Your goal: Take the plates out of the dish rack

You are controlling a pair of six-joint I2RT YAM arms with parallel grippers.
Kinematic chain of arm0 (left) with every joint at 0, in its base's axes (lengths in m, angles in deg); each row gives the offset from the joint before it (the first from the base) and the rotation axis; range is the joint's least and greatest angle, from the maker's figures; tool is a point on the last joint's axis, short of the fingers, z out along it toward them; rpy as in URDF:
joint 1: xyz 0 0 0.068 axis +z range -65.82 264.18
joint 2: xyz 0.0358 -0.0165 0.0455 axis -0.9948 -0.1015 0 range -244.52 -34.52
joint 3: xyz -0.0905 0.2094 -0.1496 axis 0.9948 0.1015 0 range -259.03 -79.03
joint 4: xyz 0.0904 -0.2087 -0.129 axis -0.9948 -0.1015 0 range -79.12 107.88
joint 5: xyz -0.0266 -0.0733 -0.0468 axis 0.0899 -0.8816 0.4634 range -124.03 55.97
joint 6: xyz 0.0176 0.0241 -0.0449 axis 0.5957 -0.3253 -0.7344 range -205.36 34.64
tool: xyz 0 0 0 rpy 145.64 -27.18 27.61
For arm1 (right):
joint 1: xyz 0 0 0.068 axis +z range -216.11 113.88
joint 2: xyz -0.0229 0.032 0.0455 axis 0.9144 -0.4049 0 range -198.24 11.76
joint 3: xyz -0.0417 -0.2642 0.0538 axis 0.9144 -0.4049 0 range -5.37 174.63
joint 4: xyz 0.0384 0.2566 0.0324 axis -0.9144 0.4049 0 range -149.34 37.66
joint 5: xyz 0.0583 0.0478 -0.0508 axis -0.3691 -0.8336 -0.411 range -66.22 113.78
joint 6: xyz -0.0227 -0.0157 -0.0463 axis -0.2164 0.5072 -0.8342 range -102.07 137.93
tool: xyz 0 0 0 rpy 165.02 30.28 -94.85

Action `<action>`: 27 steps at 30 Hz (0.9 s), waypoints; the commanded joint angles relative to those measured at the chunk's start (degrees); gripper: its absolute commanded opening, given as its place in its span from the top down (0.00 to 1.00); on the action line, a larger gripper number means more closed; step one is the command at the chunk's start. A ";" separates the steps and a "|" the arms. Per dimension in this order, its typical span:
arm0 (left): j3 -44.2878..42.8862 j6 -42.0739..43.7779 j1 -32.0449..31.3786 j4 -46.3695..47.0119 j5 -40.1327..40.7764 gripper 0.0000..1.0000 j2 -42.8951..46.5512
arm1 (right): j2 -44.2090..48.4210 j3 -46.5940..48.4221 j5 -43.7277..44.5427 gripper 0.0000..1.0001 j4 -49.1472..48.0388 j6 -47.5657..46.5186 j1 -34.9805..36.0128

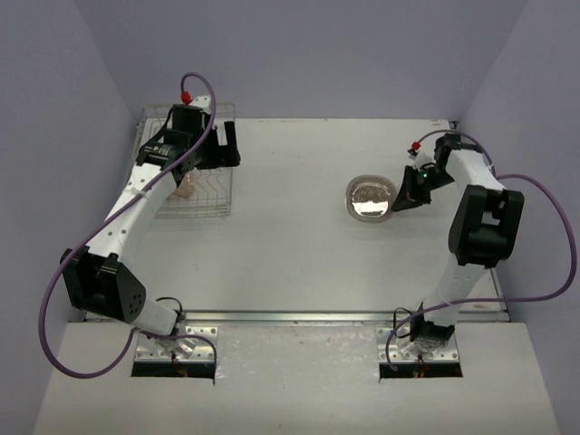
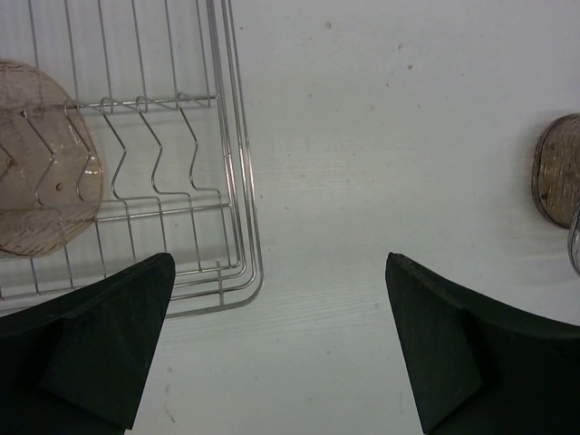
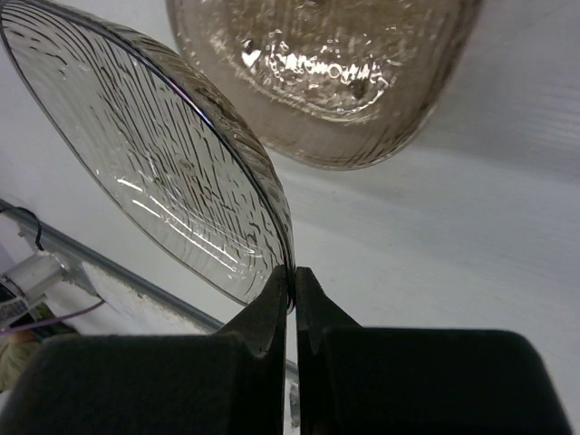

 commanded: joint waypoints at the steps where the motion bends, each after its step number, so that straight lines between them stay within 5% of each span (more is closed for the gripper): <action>1: 0.61 -0.41 0.54 2.60 1.06 0.00 2.36 | -1.72 5.62 -2.57 1.00 0.39 -0.73 -2.75; 25: 3.85 -1.25 1.41 3.19 3.23 0.00 4.30 | -15.01 18.00 -4.72 1.00 1.58 3.24 -4.00; 27: 3.95 -1.45 1.42 3.20 3.66 0.00 4.39 | -15.87 18.88 -5.02 0.94 2.25 3.06 -3.98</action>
